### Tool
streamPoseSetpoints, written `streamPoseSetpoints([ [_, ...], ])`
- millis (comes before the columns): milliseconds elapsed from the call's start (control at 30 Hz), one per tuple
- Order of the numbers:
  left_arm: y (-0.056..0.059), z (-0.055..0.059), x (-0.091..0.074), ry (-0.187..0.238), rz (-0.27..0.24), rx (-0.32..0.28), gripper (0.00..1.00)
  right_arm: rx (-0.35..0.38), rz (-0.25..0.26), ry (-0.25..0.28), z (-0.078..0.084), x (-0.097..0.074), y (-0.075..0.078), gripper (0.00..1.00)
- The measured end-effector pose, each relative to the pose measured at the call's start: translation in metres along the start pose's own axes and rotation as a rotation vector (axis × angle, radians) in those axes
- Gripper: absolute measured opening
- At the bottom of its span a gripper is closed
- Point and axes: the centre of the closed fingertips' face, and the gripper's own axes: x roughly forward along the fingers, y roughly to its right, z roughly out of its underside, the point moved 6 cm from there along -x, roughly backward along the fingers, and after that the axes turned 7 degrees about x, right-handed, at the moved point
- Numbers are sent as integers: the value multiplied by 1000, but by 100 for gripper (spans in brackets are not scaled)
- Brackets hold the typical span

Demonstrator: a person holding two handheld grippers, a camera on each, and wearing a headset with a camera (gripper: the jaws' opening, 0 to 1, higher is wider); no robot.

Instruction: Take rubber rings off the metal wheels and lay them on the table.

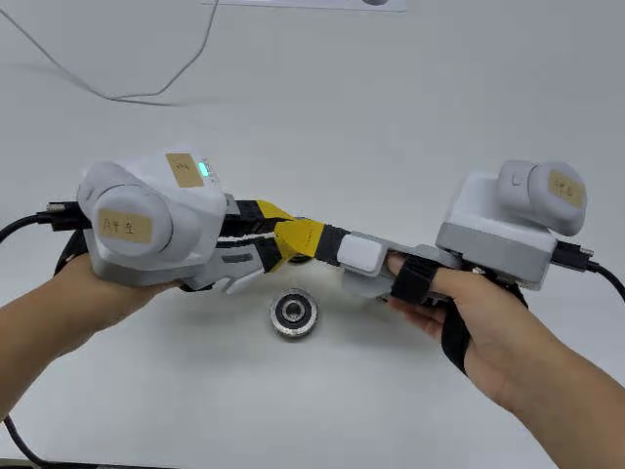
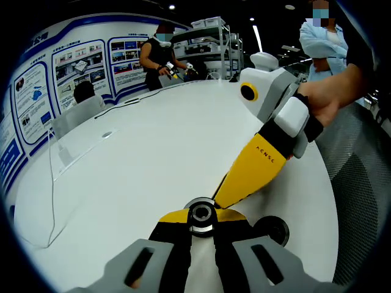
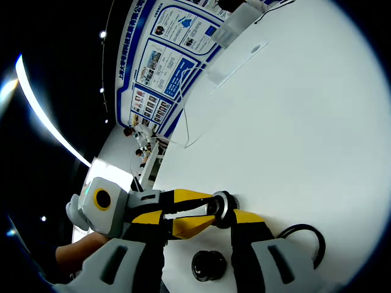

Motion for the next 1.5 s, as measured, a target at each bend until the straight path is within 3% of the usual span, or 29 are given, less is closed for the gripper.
streamPoseSetpoints([
  [467, 0, 0, 0, 2, 0, -2, 13, 17, 41, -3, -8, 3, 17, 19],
  [1033, -1, 0, 0, 0, 0, 0, 13, 52, 65, -18, -9, 1, 26, 5],
  [1500, -1, 0, 0, -4, -1, 0, 13, 56, 77, -31, -10, 1, 25, 2],
])
